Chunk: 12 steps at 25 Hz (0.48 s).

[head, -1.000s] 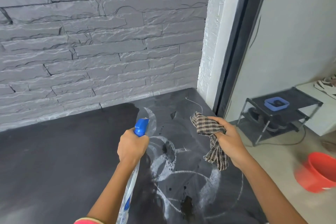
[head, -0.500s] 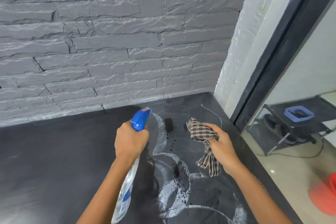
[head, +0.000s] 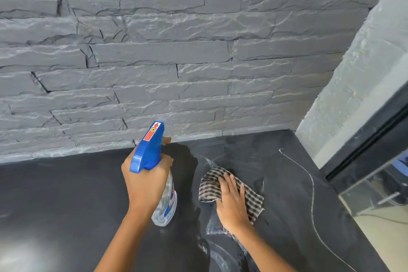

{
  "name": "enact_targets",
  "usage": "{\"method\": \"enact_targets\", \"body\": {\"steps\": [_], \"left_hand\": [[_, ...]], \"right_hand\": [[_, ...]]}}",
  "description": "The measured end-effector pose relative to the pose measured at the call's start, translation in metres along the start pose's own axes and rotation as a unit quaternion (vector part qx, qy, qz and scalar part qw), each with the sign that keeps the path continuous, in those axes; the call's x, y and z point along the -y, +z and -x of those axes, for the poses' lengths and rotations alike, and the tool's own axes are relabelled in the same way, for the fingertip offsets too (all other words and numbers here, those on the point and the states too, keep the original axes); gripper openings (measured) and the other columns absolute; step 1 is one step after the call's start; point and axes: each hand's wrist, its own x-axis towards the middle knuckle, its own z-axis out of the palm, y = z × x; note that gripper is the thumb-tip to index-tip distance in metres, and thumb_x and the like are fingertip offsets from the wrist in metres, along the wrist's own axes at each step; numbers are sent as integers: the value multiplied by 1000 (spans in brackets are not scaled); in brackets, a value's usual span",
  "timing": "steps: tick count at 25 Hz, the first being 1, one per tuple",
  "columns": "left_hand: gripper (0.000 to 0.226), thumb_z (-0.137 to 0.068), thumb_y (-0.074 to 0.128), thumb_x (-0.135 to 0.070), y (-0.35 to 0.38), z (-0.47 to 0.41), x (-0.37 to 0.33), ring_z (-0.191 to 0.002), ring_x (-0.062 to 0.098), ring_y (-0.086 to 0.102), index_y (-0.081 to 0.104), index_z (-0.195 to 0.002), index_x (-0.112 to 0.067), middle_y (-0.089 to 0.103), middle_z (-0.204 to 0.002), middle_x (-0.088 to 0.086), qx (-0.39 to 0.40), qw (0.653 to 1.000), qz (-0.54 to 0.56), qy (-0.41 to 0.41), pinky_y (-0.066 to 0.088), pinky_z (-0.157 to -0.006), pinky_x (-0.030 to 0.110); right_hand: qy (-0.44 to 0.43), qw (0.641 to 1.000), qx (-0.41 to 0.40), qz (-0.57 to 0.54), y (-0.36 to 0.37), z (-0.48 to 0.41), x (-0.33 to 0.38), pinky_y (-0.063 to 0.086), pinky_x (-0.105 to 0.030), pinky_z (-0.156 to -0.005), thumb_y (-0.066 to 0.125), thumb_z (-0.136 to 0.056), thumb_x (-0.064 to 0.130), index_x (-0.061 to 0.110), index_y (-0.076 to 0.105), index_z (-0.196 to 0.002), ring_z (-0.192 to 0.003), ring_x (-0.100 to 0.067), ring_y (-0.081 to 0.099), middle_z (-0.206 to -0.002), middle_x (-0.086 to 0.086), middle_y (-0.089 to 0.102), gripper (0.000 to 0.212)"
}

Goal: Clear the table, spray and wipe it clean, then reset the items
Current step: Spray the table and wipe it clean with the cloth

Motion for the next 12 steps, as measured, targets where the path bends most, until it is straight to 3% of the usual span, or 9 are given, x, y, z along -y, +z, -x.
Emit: {"method": "enact_targets", "body": {"steps": [2,6,7,9,12], "left_hand": [[19,-60,59,-9,6,-14,9,-62,22,51,62,-67,-27,59,-69,-1,-2,1000,2,2,46,-59,30],[24,-63,61,-3,10,-32,27,-60,16,55,64,-68,-27,68,-71,-9,-8,1000,19,14,49,-59,25],[20,-62,59,-5,9,-33,30,-58,18,55,65,-68,-23,67,-69,-5,-9,1000,22,20,49,-58,24],[8,-60,56,-6,9,-32,39,-56,27,53,60,-67,-4,59,-66,20,-17,999,17,32,47,-53,24],[21,-60,54,-6,10,-32,51,-56,38,50,50,-69,14,54,-69,36,-49,997,1,53,44,-51,29]], "right_hand": [[-40,996,-2,85,6,-31,-1,-5,-42,-117,43,-96,25,17,14,-149,-146,-18,-4,-159,-2,5,62],[-94,987,16,126,-2,-101,6,-4,-41,-117,42,-96,28,15,15,-149,-146,-18,0,-159,-3,7,61],[-115,984,25,134,-1,-115,14,-4,-41,-117,41,-96,28,14,14,-149,-146,-19,0,-159,-3,7,61],[-176,974,52,131,13,-136,38,-5,-42,-117,42,-95,27,13,15,-149,-145,-20,0,-159,-4,8,62],[-285,949,75,116,45,-152,80,-1,-43,-117,43,-94,23,10,21,-147,-145,-22,8,-157,-8,16,59]]}}
